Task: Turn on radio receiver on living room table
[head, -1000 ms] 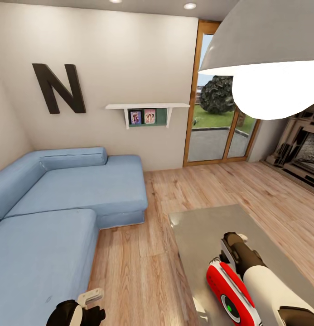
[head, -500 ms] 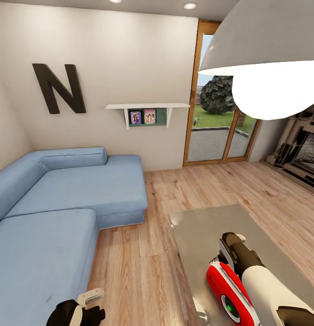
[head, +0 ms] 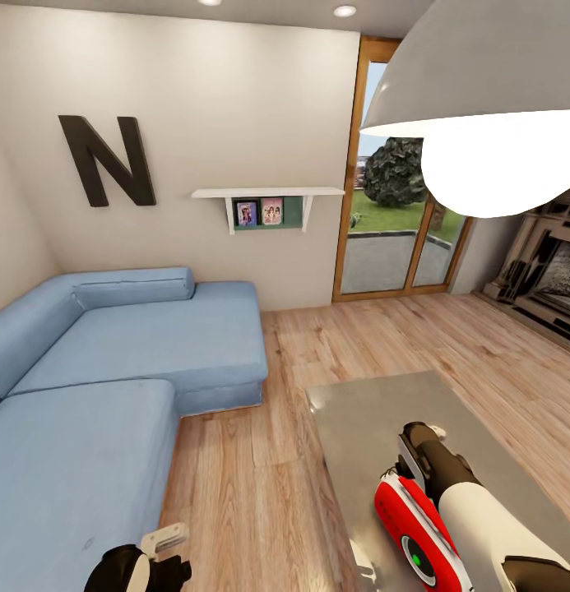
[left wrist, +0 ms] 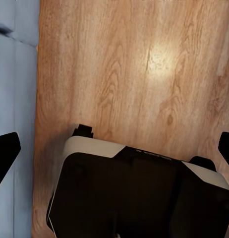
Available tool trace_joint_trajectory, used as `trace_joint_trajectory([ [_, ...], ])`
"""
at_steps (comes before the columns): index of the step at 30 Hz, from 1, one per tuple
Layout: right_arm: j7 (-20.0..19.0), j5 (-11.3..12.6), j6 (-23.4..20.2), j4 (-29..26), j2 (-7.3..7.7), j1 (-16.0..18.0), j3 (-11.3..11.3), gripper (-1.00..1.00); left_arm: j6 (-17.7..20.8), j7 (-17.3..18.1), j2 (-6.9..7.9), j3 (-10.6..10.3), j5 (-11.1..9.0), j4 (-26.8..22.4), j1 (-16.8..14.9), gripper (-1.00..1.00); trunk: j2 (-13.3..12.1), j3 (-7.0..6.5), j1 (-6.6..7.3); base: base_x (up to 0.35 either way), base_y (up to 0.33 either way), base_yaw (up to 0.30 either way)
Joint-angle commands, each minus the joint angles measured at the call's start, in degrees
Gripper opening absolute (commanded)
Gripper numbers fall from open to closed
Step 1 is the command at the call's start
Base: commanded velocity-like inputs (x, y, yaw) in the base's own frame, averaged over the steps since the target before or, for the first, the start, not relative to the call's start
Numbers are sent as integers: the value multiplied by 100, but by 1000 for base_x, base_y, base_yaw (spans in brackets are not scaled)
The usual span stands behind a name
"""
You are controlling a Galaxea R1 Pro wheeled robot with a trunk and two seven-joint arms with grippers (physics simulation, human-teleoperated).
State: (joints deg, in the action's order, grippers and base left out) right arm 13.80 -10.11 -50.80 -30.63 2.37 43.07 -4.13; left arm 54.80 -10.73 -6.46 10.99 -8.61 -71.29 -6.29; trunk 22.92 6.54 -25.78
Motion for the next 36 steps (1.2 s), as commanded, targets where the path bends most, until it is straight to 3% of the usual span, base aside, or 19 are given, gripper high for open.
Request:
trace_joint_trajectory([
  [1, 0, 0, 0, 2, 0, 0, 0, 100, -2, -1, -2, -2, 0, 0, 0, 100, 0, 0, 0, 0, 0, 0],
  [20, -60, 0, 17, 5, -9, 0, 8, 100, 2, -7, -4, 0, 9, 9, -3, 100, 0, 0, 0, 0, 0, 0],
  [22, -61, 2, 18, 8, -49, 0, 9, 100, 4, -8, 0, 0, 9, 4, -3, 100, 0, 0, 0, 0, 0, 0],
  [23, -60, -3, 18, 50, -165, 0, 20, 100, 4, -8, 2, 0, 9, 1, -3, 100, 0, 0, 0, 0, 0, 0],
  [25, -51, -13, 22, 114, -219, 0, 127, 100, 9, -8, 4, 0, 9, 1, -4, 100, 0, 0, 0, 0, 0, 0],
  [26, -49, -9, 26, 148, -235, 0, 354, 100, 13, -8, 4, 0, 16, 8, -1, 100, 0, 0, 0, 0, 0, 0],
  [36, 13, -28, 26, 154, -237, 0, 402, 100, -7, -6, 5, 8, 29, 55, -1, 100, 0, 0, 0, 0, 0, 0],
])
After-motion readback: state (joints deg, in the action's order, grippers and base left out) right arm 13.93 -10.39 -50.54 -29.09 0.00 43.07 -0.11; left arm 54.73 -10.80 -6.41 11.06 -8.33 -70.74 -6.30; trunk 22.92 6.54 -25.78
